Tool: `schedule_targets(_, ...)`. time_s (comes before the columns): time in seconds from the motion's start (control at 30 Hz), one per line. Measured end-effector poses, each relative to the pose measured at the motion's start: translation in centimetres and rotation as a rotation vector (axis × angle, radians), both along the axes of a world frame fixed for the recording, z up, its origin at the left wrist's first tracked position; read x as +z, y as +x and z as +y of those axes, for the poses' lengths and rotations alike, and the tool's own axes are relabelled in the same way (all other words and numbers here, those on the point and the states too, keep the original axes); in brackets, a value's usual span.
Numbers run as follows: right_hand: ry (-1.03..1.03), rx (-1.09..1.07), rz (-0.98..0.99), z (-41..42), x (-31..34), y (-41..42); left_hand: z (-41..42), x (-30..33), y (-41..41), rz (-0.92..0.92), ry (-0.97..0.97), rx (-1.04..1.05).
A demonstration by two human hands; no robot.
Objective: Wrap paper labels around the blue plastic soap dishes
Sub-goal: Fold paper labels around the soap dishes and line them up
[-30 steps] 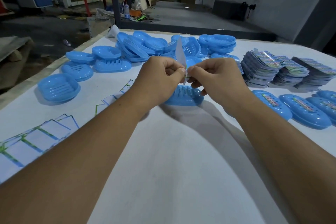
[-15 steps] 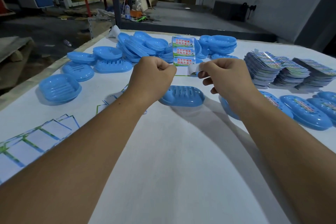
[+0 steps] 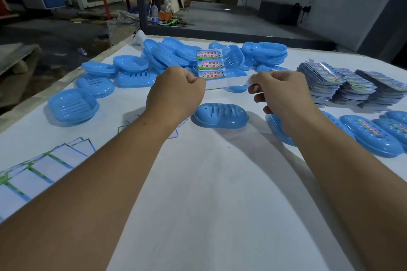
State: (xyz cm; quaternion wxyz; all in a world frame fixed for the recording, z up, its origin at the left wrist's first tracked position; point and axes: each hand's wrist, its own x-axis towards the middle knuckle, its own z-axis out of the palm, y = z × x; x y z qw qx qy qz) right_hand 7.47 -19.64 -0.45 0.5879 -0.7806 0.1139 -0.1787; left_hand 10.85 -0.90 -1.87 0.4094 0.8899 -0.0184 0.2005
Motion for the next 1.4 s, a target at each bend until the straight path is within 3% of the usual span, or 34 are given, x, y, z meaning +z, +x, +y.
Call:
schedule_targets(0.23,0.039,-0.077,0.007,-0.5,0.3,0.2,0.9,0.4,0.2,0.035,0.038,0.032)
schedule_targets(0.4,0.007,-0.048,-0.004,-0.3,0.2,0.1,2.3,1.1,-0.2,0.187,0.530,0.139)
schedule_targets(0.5,-0.003,-0.028,-0.024,-0.1,0.1,0.1,2.7,1.5,-0.6,0.242,0.712,0.206)
schedule_targets(0.77,-0.066,-0.013,-0.031,-0.1,-0.2,0.4,4.6,2.1,-0.8,0.418,0.880,0.232)
schedule_targets(0.87,-0.111,-0.005,-0.056,0.0,-0.4,0.5,4.8,2.3,-1.1,0.382,0.878,0.268)
schedule_targets(0.93,-0.198,-0.005,-0.073,0.2,-0.6,0.5,4.3,2.5,-1.2,0.254,0.757,0.261)
schedule_targets(1.07,-0.270,0.040,-0.139,1.1,-0.9,0.3,1.2,2.4,-2.1,0.053,0.052,-0.084)
schedule_targets(1.13,-0.324,0.067,-0.180,1.4,-1.0,0.2,-0.6,2.0,-2.9,0.054,-0.168,-0.247)
schedule_targets(1.27,-0.436,0.066,-0.236,1.5,-0.9,-0.1,-1.9,1.2,-2.9,0.103,-0.325,-0.336)
schedule_targets(1.4,-0.430,0.074,-0.238,1.4,-0.9,0.0,-2.0,0.9,-2.6,0.151,-0.339,-0.330)
